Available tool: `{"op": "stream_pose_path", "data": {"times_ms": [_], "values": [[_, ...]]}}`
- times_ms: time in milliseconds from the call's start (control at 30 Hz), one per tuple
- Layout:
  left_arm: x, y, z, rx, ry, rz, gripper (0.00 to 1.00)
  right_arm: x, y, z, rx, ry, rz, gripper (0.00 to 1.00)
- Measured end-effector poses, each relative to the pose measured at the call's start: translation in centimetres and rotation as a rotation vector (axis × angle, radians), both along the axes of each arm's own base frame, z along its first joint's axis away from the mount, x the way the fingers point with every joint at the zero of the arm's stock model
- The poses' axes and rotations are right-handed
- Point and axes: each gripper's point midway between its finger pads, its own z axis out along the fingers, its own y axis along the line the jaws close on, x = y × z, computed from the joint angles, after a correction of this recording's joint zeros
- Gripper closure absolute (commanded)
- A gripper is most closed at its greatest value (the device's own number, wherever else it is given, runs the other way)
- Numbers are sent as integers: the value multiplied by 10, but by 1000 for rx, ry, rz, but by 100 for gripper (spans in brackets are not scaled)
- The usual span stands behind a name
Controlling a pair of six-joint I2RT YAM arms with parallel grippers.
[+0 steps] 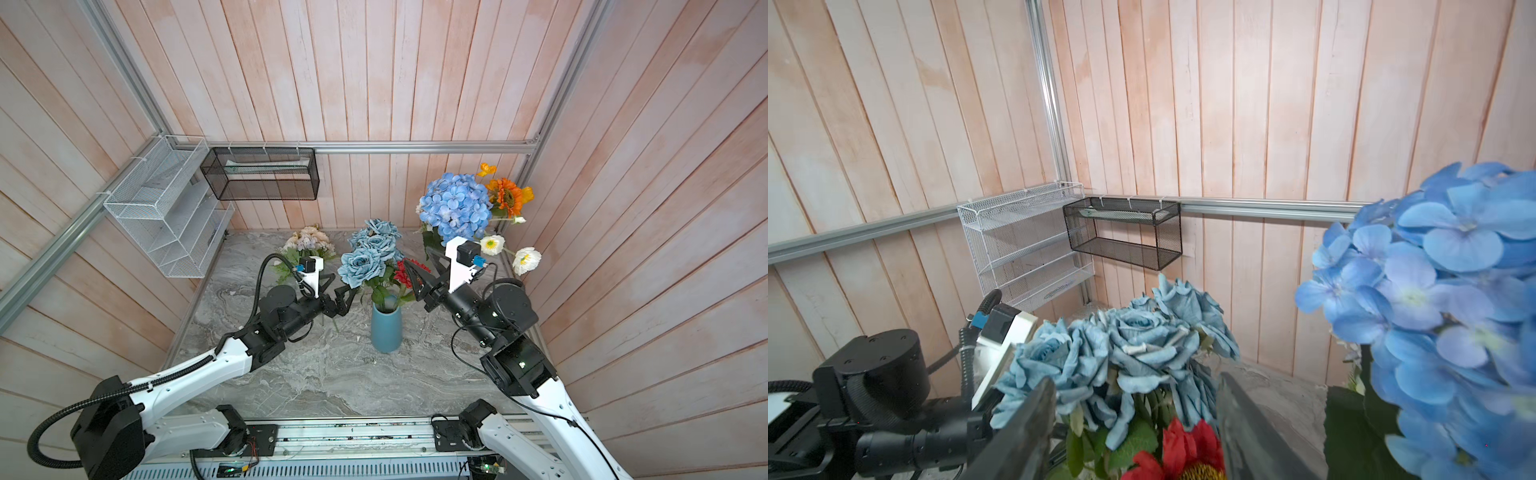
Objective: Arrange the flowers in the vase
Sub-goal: 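Open the right gripper and draw it back from the teal vase, then grasp the pale pink rose stem on the table with the left gripper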
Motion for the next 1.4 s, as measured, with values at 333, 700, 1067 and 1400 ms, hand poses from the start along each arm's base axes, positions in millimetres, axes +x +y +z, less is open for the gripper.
{"op": "stream_pose_path", "data": {"times_ms": [333,700,1067,1400], "values": [[2,71,-42,48,62,206,5,12,11,8,53,-76,17,40],[23,94,-154,253,354,289,47,21,-4,-9,86,-73,-84,40],[43,77,-233,427,611,263,56,24,-10,-16,83,-68,-125,40],[49,71,-243,447,660,262,92,18,-18,-13,82,-93,-149,40]]}}
